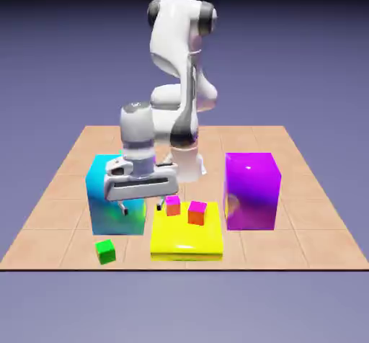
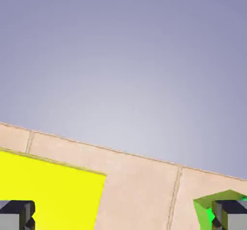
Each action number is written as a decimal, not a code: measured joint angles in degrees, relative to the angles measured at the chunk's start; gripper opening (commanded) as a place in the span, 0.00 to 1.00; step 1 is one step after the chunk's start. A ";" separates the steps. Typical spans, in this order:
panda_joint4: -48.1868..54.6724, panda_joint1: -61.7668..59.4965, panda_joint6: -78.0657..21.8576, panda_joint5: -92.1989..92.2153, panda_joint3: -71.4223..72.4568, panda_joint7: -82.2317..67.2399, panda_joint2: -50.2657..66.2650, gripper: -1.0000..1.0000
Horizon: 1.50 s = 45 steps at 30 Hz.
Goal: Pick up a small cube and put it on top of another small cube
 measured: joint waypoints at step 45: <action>-6.48 -9.62 -24.70 -12.45 28.29 32.14 -13.53 0.00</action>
